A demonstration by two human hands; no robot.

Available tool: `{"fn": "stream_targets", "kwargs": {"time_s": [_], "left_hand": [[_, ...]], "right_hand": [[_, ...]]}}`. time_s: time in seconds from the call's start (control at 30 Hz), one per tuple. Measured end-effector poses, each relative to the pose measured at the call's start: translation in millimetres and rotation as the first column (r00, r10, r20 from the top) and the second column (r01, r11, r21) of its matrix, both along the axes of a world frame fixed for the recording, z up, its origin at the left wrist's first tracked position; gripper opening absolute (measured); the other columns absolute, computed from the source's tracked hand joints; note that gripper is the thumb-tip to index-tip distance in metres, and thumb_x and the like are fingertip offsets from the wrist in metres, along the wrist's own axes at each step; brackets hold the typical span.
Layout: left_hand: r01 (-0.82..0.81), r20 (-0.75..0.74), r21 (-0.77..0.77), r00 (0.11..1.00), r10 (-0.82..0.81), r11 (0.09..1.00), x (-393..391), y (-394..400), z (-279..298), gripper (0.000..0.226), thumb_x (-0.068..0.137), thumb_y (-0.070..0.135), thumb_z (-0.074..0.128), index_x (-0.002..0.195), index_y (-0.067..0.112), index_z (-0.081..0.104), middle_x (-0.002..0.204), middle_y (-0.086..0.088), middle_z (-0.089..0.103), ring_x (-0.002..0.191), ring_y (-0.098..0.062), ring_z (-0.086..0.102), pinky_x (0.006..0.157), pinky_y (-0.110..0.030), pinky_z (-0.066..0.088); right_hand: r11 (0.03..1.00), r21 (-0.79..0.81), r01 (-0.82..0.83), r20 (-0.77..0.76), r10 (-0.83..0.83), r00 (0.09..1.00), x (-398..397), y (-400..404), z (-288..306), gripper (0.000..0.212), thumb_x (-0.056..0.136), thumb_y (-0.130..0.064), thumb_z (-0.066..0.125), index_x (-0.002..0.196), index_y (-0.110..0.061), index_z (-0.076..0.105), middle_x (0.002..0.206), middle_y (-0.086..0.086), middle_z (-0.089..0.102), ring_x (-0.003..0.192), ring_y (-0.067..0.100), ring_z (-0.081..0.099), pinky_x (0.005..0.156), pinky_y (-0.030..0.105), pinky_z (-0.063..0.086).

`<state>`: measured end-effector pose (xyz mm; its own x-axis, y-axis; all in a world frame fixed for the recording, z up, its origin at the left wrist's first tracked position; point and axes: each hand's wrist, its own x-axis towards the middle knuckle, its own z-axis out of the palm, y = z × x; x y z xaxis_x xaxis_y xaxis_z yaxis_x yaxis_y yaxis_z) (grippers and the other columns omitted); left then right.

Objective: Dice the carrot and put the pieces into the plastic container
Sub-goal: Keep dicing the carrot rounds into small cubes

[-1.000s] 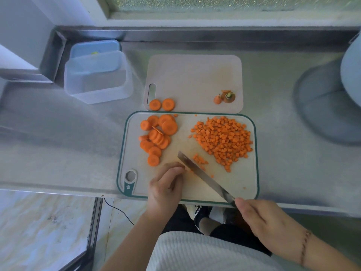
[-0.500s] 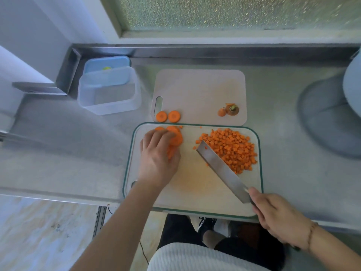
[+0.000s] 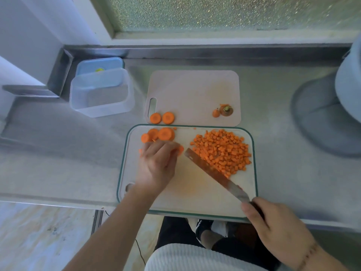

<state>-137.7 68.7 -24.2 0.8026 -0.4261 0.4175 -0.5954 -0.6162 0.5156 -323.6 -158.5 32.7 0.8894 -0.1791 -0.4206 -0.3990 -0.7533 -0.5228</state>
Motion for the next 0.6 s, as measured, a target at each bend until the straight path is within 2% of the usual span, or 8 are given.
{"fn": "stream_targets", "kwargs": {"time_s": [0.1,0.17,0.23,0.3,0.37,0.47,0.53,0.6], "left_hand": [[0.03,-0.164,-0.073,0.986,-0.042,0.997,-34,-3,-5,0.012,0.083,0.009,0.06,0.084,0.008,0.072,0.078,0.002,0.068,0.073,-0.014,0.059,0.069,-0.037,0.048],[0.09,-0.091,0.054,0.992,-0.085,0.994,-46,-4,-16,0.014,0.084,0.012,0.058,0.086,0.007,0.072,0.086,-0.001,0.069,0.082,-0.021,0.062,0.071,-0.04,0.047],[0.07,0.034,0.177,0.996,-0.077,0.982,-48,-6,-22,0.017,0.083,0.013,0.063,0.097,0.008,0.072,0.107,-0.005,0.072,0.102,-0.031,0.06,0.081,-0.041,0.042],[-0.004,0.082,0.197,0.997,-0.012,0.98,-46,-14,-19,0.027,0.081,0.014,0.069,0.108,0.013,0.067,0.117,-0.006,0.07,0.11,-0.034,0.055,0.086,-0.044,0.039],[-0.07,0.06,0.178,0.996,0.06,0.982,-42,-24,-15,0.027,0.08,0.015,0.071,0.107,0.016,0.067,0.117,-0.003,0.07,0.111,-0.033,0.054,0.087,-0.044,0.037],[-0.135,-0.032,-0.031,0.99,0.134,0.99,-32,-30,-6,0.023,0.082,0.005,0.062,0.099,0.012,0.075,0.11,-0.003,0.07,0.108,-0.027,0.056,0.09,-0.043,0.042],[-0.223,-0.12,-0.297,0.973,0.195,0.929,-25,-28,10,0.031,0.077,-0.012,0.054,0.094,0.004,0.073,0.105,-0.007,0.069,0.103,-0.024,0.061,0.09,-0.039,0.048],[-0.246,-0.174,-0.445,0.967,0.186,0.861,-17,-25,32,0.031,0.072,-0.016,0.049,0.086,0.003,0.069,0.096,-0.01,0.067,0.096,-0.024,0.063,0.085,-0.029,0.048]], "right_hand": [[0.984,-0.167,-0.057,0.029,0.062,0.998,-3,-4,-1,0.079,0.068,-0.085,-0.015,0.072,-0.03,0.041,0.054,-0.004,0.051,0.053,0.01,0.053,0.05,0.022,0.043],[0.968,-0.24,-0.067,0.02,0.074,0.997,-3,-7,-2,0.086,0.063,-0.085,-0.022,0.077,-0.029,0.043,0.056,-0.006,0.049,0.059,0.011,0.058,0.054,0.025,0.045],[0.951,-0.298,-0.083,0.025,0.095,0.995,-2,-9,-5,0.089,0.063,-0.085,-0.023,0.079,-0.028,0.045,0.055,-0.006,0.045,0.063,0.014,0.061,0.054,0.028,0.043],[0.953,-0.298,-0.063,0.036,0.077,0.996,-1,-11,-8,0.087,0.065,-0.087,-0.018,0.073,-0.026,0.044,0.052,-0.004,0.046,0.059,0.015,0.06,0.051,0.029,0.041],[0.978,-0.208,-0.013,0.032,0.02,0.999,0,-11,-10,0.086,0.067,-0.089,-0.008,0.07,-0.024,0.048,0.051,-0.001,0.052,0.053,0.015,0.056,0.05,0.03,0.043],[0.994,-0.028,0.102,0.02,-0.101,0.995,6,-10,-6,0.089,0.068,-0.092,0.003,0.065,-0.019,0.055,0.052,0.003,0.056,0.052,0.014,0.056,0.05,0.031,0.043],[0.985,-0.163,0.049,0.048,-0.041,0.998,8,-15,-1,0.08,0.071,-0.089,0.001,0.065,-0.023,0.047,0.046,0.002,0.047,0.048,0.015,0.052,0.045,0.03,0.038],[0.93,-0.364,-0.045,0.076,0.077,0.994,10,-22,3,0.069,0.075,-0.084,-0.004,0.065,-0.028,0.036,0.044,-0.005,0.037,0.043,0.012,0.045,0.04,0.026,0.029]]}}
